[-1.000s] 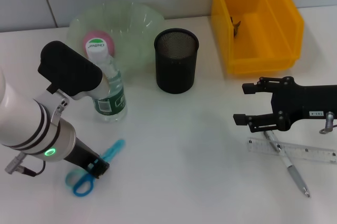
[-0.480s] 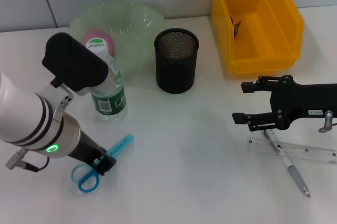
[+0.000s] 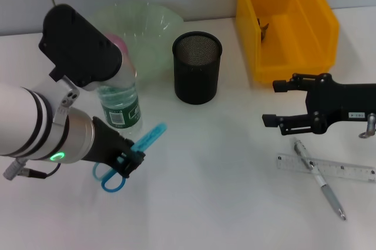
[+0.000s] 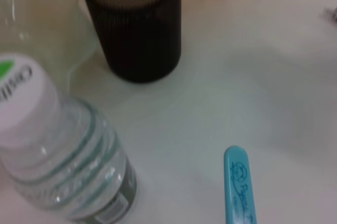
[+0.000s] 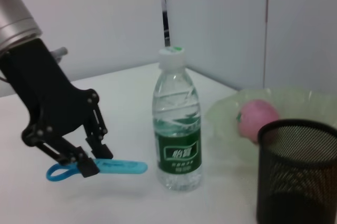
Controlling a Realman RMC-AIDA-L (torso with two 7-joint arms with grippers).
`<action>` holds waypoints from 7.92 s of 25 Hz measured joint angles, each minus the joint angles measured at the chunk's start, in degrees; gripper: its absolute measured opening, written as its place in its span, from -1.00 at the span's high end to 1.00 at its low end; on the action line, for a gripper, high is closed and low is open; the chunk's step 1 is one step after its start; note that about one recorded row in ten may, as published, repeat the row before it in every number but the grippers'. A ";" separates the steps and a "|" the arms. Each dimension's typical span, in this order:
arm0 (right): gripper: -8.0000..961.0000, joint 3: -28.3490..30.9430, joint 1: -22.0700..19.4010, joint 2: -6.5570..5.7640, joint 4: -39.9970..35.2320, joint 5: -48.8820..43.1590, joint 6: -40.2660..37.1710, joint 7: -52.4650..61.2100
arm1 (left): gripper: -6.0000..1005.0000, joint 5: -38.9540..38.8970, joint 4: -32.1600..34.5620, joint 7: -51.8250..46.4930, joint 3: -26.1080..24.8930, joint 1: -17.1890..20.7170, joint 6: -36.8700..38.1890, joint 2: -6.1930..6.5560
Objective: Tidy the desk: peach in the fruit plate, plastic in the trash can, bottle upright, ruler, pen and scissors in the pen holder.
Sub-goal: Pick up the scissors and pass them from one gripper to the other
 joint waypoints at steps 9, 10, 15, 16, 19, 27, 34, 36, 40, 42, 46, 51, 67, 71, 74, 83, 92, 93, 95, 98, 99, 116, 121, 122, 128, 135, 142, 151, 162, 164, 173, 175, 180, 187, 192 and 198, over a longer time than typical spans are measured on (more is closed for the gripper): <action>-0.76 0.36 -1.66 -0.62 -1.58 1.09 -3.38 -2.43 | 0.53 -0.14 12.08 0.34 -0.44 4.48 -1.19 0.01; -0.76 0.36 -1.66 -0.62 -1.58 1.09 -3.38 -2.43 | 0.53 -0.14 12.08 0.34 -0.44 4.48 -1.19 0.01; -0.76 2.89 -2.56 -1.07 1.56 1.98 -4.37 -6.10 | 0.53 -0.12 17.74 0.90 -0.66 8.92 -3.79 0.04; -0.76 3.43 -2.58 -1.17 2.14 2.14 -4.63 -6.64 | 0.53 -0.54 19.34 1.52 -1.88 10.11 -5.23 0.08; -0.76 4.24 -2.64 -1.31 3.63 2.43 -6.09 -9.57 | 0.53 -1.19 19.61 1.86 -3.08 10.08 -5.65 0.11; -0.76 1.25 -2.76 -0.95 -2.62 1.39 -15.85 -22.44 | 0.53 -10.22 19.60 3.66 -14.54 4.97 -1.98 0.26; -0.76 -3.18 -5.06 1.25 -7.71 4.25 -22.97 -48.04 | 0.53 -21.75 19.51 1.60 -28.42 -1.19 9.08 0.28; -0.76 -4.16 -5.59 1.27 -8.13 5.50 -23.34 -50.83 | 0.53 -26.27 19.11 -0.58 -33.14 -2.39 12.95 0.28; -0.76 -7.67 -7.11 1.40 -8.08 10.95 -22.49 -60.12 | 0.53 -29.81 18.53 -1.91 -35.77 -1.47 13.45 0.10; -0.76 -8.88 -7.36 1.48 -6.31 12.11 -21.23 -65.24 | 0.53 -31.80 17.93 -2.12 -36.47 -0.67 12.49 -0.01; -0.76 -9.90 -6.98 1.53 0.10 15.23 -20.12 -76.72 | 0.53 -36.16 15.36 -1.75 -37.71 0.23 9.45 0.23; -0.75 -10.26 -6.58 1.49 4.55 16.59 -19.47 -87.06 | 0.53 -38.87 10.24 -1.01 -40.70 -0.39 8.49 0.29; -0.73 -18.20 -9.74 1.68 2.10 23.49 -14.67 -93.03 | 0.53 -27.25 8.68 -4.57 -32.88 -1.70 9.33 0.14; -0.72 -23.29 -9.63 1.65 0.28 26.26 -9.90 -92.51 | 0.53 -25.02 5.59 -4.60 -32.46 -3.42 10.78 0.10; -0.72 -26.12 -9.63 1.65 -0.79 27.26 -7.61 -92.52 | 0.53 -23.65 4.74 -4.61 -32.07 -3.65 10.88 0.15; -0.71 -39.85 -10.75 1.65 -4.95 33.65 4.27 -94.58 | 0.53 -18.81 2.43 -4.67 -31.64 -5.26 14.01 -0.03; -0.69 -52.92 -15.31 1.67 -9.42 38.55 16.05 -98.07 | 0.53 -16.97 -0.43 -4.75 -31.60 -6.60 13.94 -0.18; -0.69 -54.44 -15.97 1.67 -9.92 39.44 17.65 -98.71 | 0.53 -16.76 -0.48 -4.75 -31.62 -6.63 13.88 -0.21; -0.69 -57.60 -17.46 1.67 -10.67 41.92 20.74 -101.19 | 0.53 -16.36 -0.77 -4.75 -31.37 -6.72 13.48 -0.24; -0.69 -61.61 -19.39 1.67 -11.55 46.02 24.43 -106.26 | 0.53 -15.69 -0.81 -4.80 -31.11 -6.96 13.26 -0.33; -0.68 -62.90 -20.00 1.67 -12.02 47.23 25.60 -107.74 | 0.53 -15.57 -0.81 -4.81 -31.09 -7.04 13.26 -0.34; -0.66 -73.20 -22.19 1.67 -18.28 50.44 40.22 -109.23 | 0.53 -14.97 -2.07 -4.84 -29.40 -7.96 13.55 -0.35; -0.65 -76.22 -21.87 1.67 -19.47 52.23 44.99 -109.44 | 0.53 -14.96 -2.06 -4.84 -28.89 -7.59 13.35 -0.34; -0.65 -76.70 -21.86 1.67 -19.63 52.27 45.57 -109.36 | 0.53 -14.96 -2.06 -4.84 -28.75 -7.54 13.35 -0.34; -0.64 -80.02 -21.15 1.67 -20.65 54.67 50.71 -109.32 | 0.53 -14.16 -2.00 -4.84 -28.31 -7.72 13.64 -0.34; -0.63 -82.39 -20.52 1.67 -21.09 55.04 53.84 -109.18 | 0.53 -14.09 -1.82 -4.84 -28.08 -7.82 13.72 -0.28; -0.62 -84.04 -19.40 1.67 -21.30 56.38 57.53 -108.93 | 0.53 -14.25 -1.65 -4.80 -28.02 -7.67 13.72 -0.24; -0.61 -85.37 -18.91 1.67 -21.32 56.82 58.34 -109.09 | 0.53 -14.73 -1.55 -4.76 -27.99 -7.48 13.73 -0.26; -0.59 -85.55 -18.82 1.67 -20.96 56.81 58.49 -109.24 | 0.53 -15.44 -1.52 -4.75 -27.98 -7.45 13.81 -0.26; -0.59 -85.56 -18.82 1.67 -21.00 56.82 58.50 -109.24 | 0.53 -15.49 -1.49 -4.75 -27.97 -7.37 13.81 -0.33; -0.15 -85.56 -19.30 1.67 -21.87 58.25 58.35 -110.73 | 0.53 -15.70 -1.73 -4.75 -28.05 -7.36 13.79 -0.35; -0.08 -85.61 -19.40 1.67 -21.76 58.27 58.36 -110.95 | 0.53 -15.72 -1.87 -4.75 -28.04 -7.36 13.75 -0.35; 0.08 -85.87 -19.36 1.67 -21.62 58.30 58.57 -111.05 | 0.53 -15.81 -1.81 -4.75 -28.00 -7.32 13.75 -0.35; 0.42 -85.91 -19.37 1.67 -21.81 58.31 58.58 -112.04 | 0.53 -16.47 -1.63 -4.75 -28.32 -7.04 13.68 -0.29; 0.60 -85.84 -19.43 1.68 -21.88 59.36 58.45 -113.30 | 0.53 -16.86 -1.64 -4.68 -28.44 -7.01 13.69 -0.20; 0.81 -86.85 -19.48 1.68 -20.50 69.99 58.24 -125.47 | 0.53 -17.96 -4.33 -4.63 -28.28 -7.89 13.54 -0.01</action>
